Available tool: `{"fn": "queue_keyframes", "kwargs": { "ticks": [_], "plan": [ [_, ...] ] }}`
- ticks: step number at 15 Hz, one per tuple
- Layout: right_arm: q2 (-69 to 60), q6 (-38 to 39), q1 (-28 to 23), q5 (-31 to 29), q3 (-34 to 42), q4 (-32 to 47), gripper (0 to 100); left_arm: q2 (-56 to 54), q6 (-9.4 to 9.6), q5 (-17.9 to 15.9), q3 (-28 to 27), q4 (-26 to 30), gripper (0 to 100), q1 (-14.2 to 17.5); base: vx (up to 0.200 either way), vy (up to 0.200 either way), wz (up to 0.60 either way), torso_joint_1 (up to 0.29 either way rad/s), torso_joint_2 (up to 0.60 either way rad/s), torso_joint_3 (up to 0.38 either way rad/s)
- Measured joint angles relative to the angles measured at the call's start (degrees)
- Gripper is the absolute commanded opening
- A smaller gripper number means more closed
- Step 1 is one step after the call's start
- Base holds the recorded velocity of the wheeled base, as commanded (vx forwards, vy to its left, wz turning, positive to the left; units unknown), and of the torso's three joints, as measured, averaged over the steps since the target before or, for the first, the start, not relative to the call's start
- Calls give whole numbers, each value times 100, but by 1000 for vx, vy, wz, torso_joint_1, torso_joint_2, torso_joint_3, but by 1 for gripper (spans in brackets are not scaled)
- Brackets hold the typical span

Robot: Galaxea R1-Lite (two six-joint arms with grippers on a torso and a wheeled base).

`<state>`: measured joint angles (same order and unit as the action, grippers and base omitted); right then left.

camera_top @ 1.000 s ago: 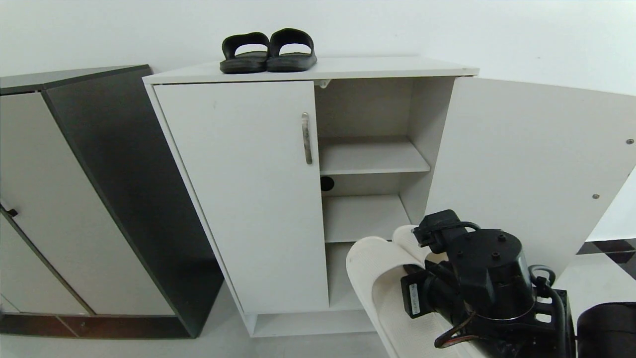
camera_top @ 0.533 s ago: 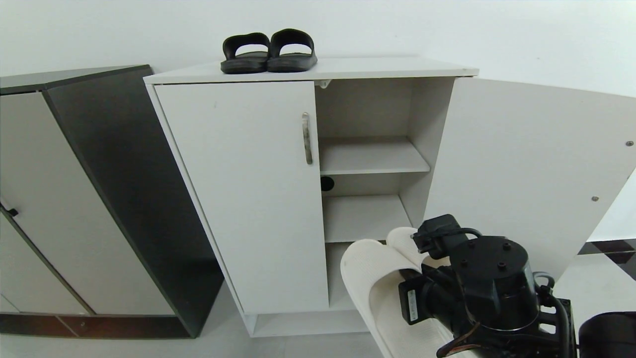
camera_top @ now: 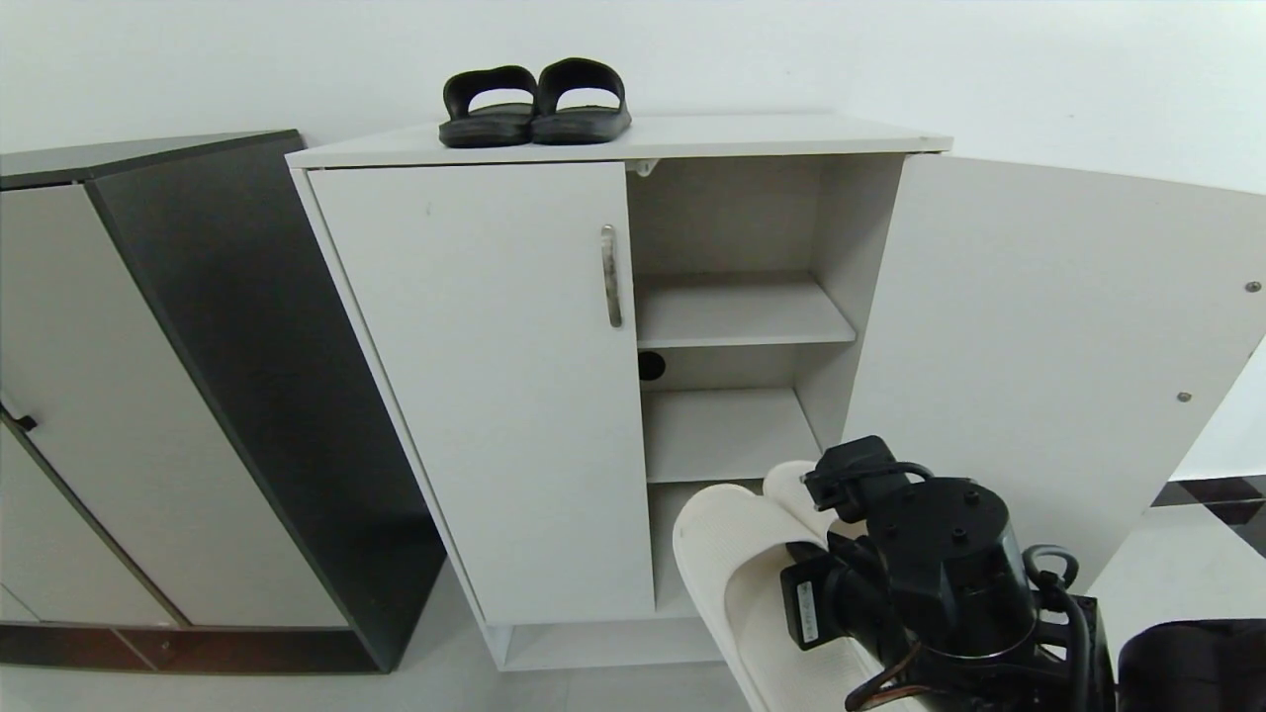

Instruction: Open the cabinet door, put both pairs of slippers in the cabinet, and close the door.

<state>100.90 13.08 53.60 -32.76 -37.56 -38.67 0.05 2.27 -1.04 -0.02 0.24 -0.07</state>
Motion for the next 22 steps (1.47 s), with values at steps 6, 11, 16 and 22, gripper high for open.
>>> {"fn": "queue_keyframes", "kwargs": {
  "ticks": [6,11,16,22],
  "plan": [
    [981,219,-94,-835,-987,5,0,-10,5,-11,2,0,0,-2,0,0,0,0,0,0],
    [2135,383,-344,-903,-2107,27,0,-10,-44,-9,2,7,0,-6,0,-200,0,0,4,0],
    [2523,532,-357,-917,-2288,16,0,-7,-217,-9,-5,2,0,-6,0,0,0,0,0,0],
    [2745,574,-254,-846,-2492,-118,0,-7,-202,-9,-7,0,0,0,0,0,0,0,0,0]
  ]
}}
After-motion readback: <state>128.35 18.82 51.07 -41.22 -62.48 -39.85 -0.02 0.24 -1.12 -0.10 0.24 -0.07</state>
